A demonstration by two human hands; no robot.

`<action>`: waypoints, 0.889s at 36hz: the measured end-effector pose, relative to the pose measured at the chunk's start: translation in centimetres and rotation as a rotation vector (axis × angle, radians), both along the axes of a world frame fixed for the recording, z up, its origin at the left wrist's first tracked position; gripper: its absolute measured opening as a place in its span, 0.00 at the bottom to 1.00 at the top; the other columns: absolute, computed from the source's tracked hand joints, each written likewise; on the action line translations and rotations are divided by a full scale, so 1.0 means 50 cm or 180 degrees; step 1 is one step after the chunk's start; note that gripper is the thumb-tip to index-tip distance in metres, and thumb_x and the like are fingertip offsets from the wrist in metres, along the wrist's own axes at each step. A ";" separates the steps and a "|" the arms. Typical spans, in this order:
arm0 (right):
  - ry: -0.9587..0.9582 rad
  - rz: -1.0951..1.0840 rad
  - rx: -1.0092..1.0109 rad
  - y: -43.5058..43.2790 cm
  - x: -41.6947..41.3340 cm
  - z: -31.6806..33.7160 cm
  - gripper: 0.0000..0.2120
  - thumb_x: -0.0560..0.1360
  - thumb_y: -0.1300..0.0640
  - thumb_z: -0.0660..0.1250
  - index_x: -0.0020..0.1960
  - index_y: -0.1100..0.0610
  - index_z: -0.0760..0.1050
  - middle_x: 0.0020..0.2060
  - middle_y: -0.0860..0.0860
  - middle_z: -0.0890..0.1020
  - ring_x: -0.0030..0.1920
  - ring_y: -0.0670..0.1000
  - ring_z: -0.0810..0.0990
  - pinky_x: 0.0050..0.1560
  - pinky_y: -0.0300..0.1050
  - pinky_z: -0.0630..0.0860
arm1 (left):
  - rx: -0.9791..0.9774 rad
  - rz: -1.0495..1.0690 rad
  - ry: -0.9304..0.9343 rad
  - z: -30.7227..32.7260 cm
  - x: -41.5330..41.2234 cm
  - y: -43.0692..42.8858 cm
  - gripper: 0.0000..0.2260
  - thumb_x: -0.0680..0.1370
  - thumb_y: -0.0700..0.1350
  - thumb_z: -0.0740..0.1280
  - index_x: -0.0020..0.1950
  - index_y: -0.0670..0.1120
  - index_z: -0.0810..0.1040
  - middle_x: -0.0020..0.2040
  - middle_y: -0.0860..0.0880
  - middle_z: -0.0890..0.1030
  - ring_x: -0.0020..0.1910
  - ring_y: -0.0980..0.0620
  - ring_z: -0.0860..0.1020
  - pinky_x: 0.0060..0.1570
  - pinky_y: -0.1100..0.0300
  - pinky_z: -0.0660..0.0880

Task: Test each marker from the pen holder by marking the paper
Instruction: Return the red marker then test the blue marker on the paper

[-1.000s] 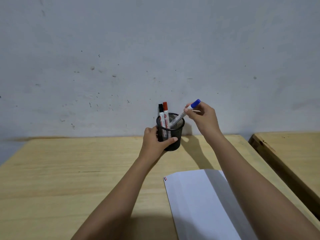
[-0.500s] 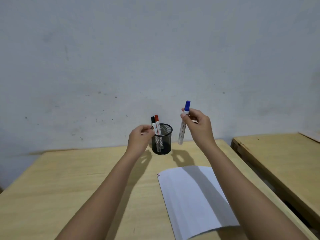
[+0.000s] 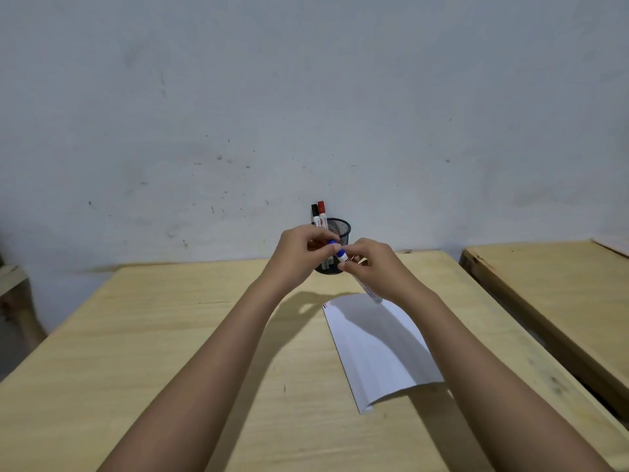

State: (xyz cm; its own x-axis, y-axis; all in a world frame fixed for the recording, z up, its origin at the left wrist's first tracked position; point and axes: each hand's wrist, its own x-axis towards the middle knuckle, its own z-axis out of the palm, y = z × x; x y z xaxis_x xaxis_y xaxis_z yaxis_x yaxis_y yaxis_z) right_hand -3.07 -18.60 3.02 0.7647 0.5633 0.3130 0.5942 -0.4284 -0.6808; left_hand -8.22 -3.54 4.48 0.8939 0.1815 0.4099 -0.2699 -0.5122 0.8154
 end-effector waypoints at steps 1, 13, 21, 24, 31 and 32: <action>-0.0011 0.0027 0.0048 -0.001 -0.004 0.001 0.08 0.75 0.58 0.66 0.53 0.53 0.81 0.46 0.58 0.78 0.48 0.56 0.76 0.51 0.48 0.73 | -0.0012 -0.0002 -0.0049 0.001 -0.003 0.001 0.04 0.73 0.41 0.71 0.47 0.46 0.82 0.39 0.54 0.81 0.36 0.66 0.78 0.40 0.74 0.72; 0.1001 0.0199 0.1459 -0.057 0.020 0.002 0.05 0.69 0.60 0.73 0.46 0.57 0.83 0.38 0.52 0.85 0.42 0.48 0.80 0.49 0.41 0.78 | -0.1114 0.0260 -0.0507 -0.005 -0.025 0.027 0.04 0.74 0.40 0.69 0.44 0.49 0.83 0.39 0.53 0.83 0.37 0.65 0.79 0.44 0.74 0.73; 0.2514 0.0008 0.3450 -0.031 0.001 -0.023 0.03 0.70 0.68 0.69 0.43 0.62 0.78 0.34 0.51 0.84 0.39 0.49 0.84 0.43 0.34 0.80 | -0.1594 0.0325 -0.0416 -0.047 -0.020 0.006 0.04 0.75 0.41 0.69 0.48 0.46 0.83 0.40 0.54 0.82 0.37 0.65 0.79 0.43 0.74 0.73; 0.2883 -0.0105 0.3975 -0.012 -0.004 -0.032 0.01 0.72 0.66 0.69 0.43 0.62 0.77 0.33 0.50 0.85 0.40 0.47 0.85 0.46 0.36 0.81 | -0.1633 0.0425 -0.0420 -0.054 -0.013 0.000 0.06 0.75 0.42 0.69 0.50 0.43 0.82 0.40 0.53 0.82 0.36 0.66 0.79 0.43 0.75 0.73; 0.2637 -0.0052 0.3905 0.004 0.011 -0.040 0.01 0.74 0.65 0.67 0.44 0.62 0.77 0.34 0.48 0.85 0.42 0.47 0.84 0.50 0.38 0.81 | -0.1547 0.0601 -0.0275 -0.059 -0.004 0.004 0.03 0.76 0.43 0.68 0.46 0.47 0.82 0.38 0.53 0.82 0.41 0.56 0.80 0.48 0.68 0.75; 0.2576 -0.0028 0.3880 0.005 0.013 -0.040 0.01 0.74 0.65 0.67 0.44 0.62 0.77 0.34 0.48 0.84 0.42 0.47 0.84 0.49 0.37 0.81 | -0.1566 0.0600 -0.0260 -0.060 -0.003 0.006 0.03 0.76 0.43 0.68 0.45 0.48 0.81 0.37 0.53 0.82 0.40 0.56 0.80 0.49 0.66 0.75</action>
State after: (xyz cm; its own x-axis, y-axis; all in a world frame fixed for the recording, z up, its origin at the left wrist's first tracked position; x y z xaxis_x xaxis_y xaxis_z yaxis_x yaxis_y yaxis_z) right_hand -2.40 -18.37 1.04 0.9616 0.2641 0.0745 -0.1183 0.6438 -0.7560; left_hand -8.38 -3.26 1.50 0.7959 0.5243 0.3028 -0.2828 -0.1204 0.9516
